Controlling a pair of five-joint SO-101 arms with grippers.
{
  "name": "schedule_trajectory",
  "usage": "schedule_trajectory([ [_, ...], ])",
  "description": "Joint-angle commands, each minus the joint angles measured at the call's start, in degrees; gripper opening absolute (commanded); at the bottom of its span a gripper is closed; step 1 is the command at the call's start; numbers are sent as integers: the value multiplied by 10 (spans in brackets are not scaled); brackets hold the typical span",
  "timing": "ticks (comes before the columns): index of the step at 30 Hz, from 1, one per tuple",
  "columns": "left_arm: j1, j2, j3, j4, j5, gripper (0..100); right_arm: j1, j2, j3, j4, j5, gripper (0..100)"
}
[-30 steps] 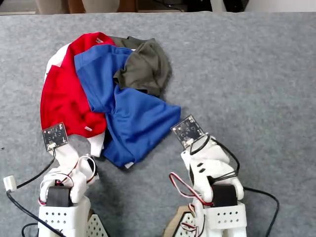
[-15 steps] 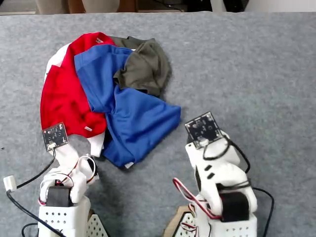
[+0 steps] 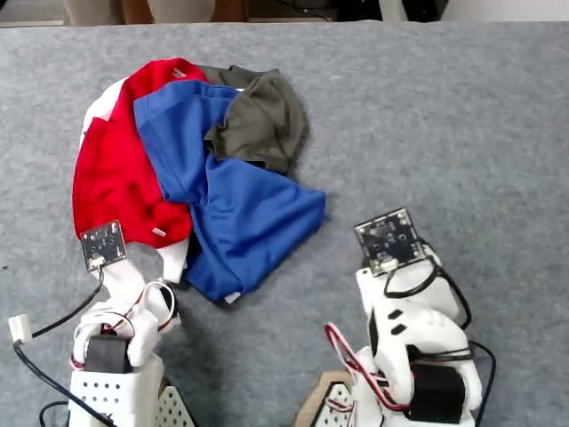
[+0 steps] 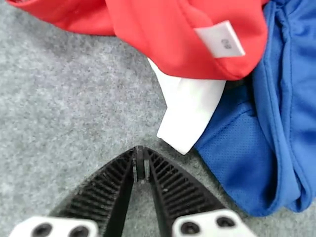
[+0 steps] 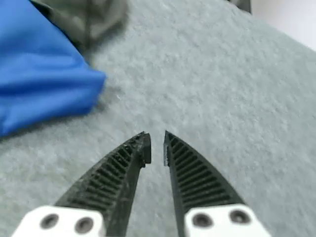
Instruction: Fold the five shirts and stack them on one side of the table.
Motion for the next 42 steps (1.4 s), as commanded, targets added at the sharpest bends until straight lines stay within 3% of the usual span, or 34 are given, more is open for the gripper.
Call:
schedule_trajectory([
  [1, 4, -4, 6, 3, 3, 18, 33, 5, -51, 29, 17, 73],
  [8, 27, -4, 6, 3, 3, 18, 35, 89, -124, 40, 8, 73],
  [13, 105, -4, 6, -2, 3, 18, 33, 252, -244, 44, -78, 74],
  [17, 115, -4, 6, -1, 1, 18, 13, 354, -318, 79, -107, 75],
  [23, 82, -4, -13, -2, -62, 18, -30, 436, -343, 90, -107, 76],
  [27, -22, -4, -32, -26, -140, 18, -38, 493, -365, 98, -126, 76],
  [29, -91, -4, -50, -74, -202, 18, -38, 524, -388, 106, -139, 76],
  [32, -139, -4, -86, -142, -279, 18, -39, 567, -421, 117, -143, 76],
  [37, -164, -2, -166, -165, -331, 18, -71, 614, -456, 133, -143, 76],
  [42, -166, 41, -258, -136, -335, 18, -143, 620, -462, 135, -144, 77],
])
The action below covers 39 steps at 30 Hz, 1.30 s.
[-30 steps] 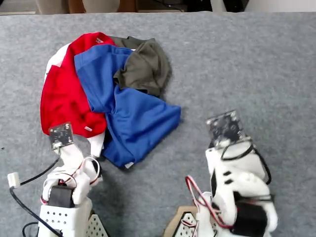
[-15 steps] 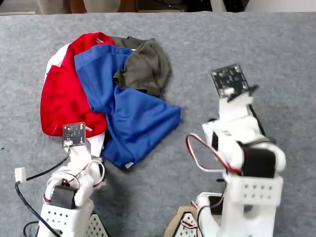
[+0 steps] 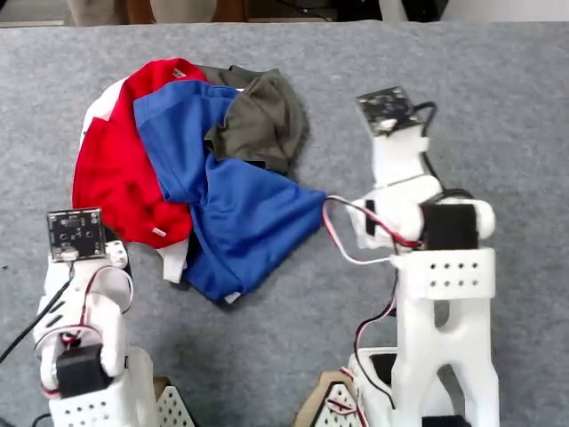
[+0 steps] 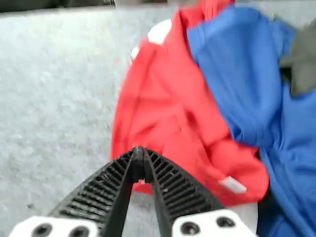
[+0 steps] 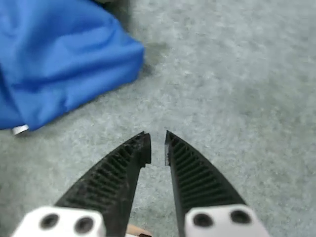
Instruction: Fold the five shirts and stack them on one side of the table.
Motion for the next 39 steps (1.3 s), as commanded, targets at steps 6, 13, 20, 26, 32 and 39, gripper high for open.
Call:
schedule_trajectory([
  [6, -4, 301, -290, 99, 40, 18, -71, 4, -29, -4, -48, 149],
  [13, 11, 601, -570, 223, 89, 18, -72, 9, -30, -19, -45, 261],
  [20, 140, 715, -680, 338, 127, 112, -87, 141, -135, -6, -45, 261],
  [26, 56, 747, -687, 351, 240, 289, -157, 319, -322, 34, -47, 263],
  [32, -4, 793, -671, 295, 200, 288, -186, 515, -504, 55, -48, 263],
  [39, -5, 862, -671, 257, 193, 294, -215, 705, -721, 85, -48, 263],
])
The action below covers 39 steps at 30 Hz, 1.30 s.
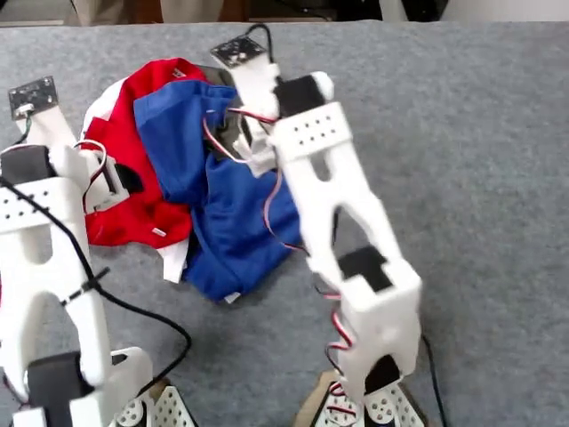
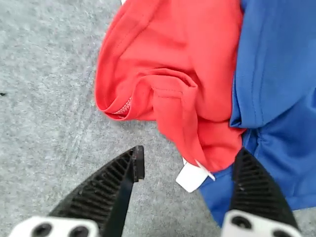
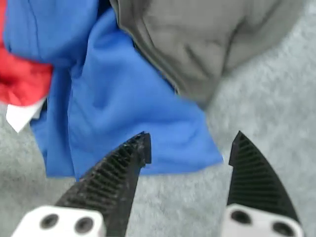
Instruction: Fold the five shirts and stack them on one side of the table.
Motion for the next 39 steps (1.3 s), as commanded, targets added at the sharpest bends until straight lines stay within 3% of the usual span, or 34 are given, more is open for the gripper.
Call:
schedule_trajectory([
  [1, -5, 27, -11, -37, -4, 294, -21, 87, -124, 5, -6, 263],
  [10, 67, 70, -28, -63, 84, 335, -32, 279, -262, 6, -5, 257],
  [13, 102, 71, -24, -82, 112, 367, -29, 313, -283, 6, -4, 158],
  [16, 116, 71, -1, -119, 119, 336, -22, 327, -297, 10, -2, 13],
  [17, 117, 71, 7, -131, 119, 316, -17, 328, -299, 13, 0, 5],
  [22, 97, 68, 33, -174, 119, 219, 14, 327, -340, 55, 2, 16],
  [34, 64, 72, 35, -178, 120, 216, 116, 247, -379, 55, 2, 16],
  [39, 64, 96, 68, -231, 130, 219, 166, 212, -379, 55, 2, 16],
])
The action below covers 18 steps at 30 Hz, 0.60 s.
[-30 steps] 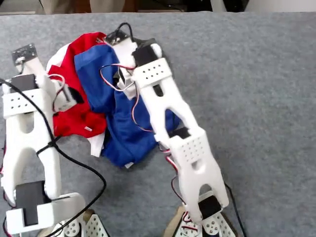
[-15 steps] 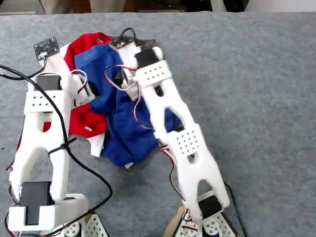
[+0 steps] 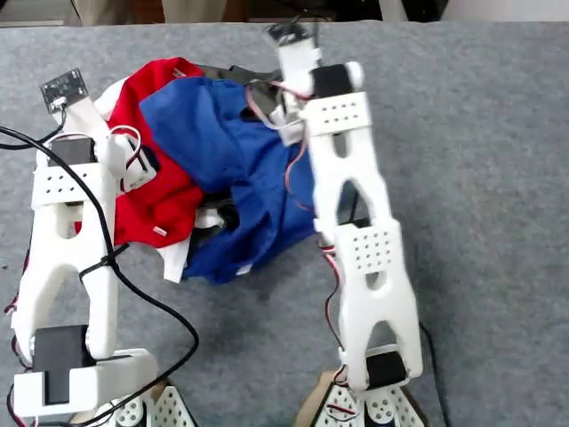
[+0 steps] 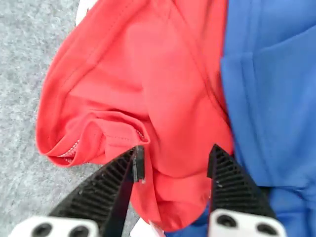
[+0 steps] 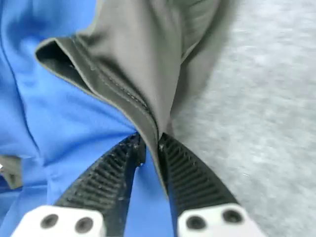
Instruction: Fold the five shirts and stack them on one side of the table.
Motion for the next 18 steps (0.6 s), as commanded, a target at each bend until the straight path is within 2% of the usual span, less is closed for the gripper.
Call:
schedule_trajectory([
  [1, -5, 24, 21, -46, 30, 219, 49, -63, -29, 17, 3, 16],
  [9, -2, 149, -25, -56, 101, 212, 116, -52, -31, 7, 4, 19],
  [11, 5, 175, -53, -57, 105, 171, 124, -44, -31, -4, 4, 19],
  [14, 12, 212, -89, -56, 84, 22, 131, -29, -31, -16, 4, 19],
  [18, -16, 236, -117, -56, 68, 17, 134, -18, -31, -16, 4, 19],
])
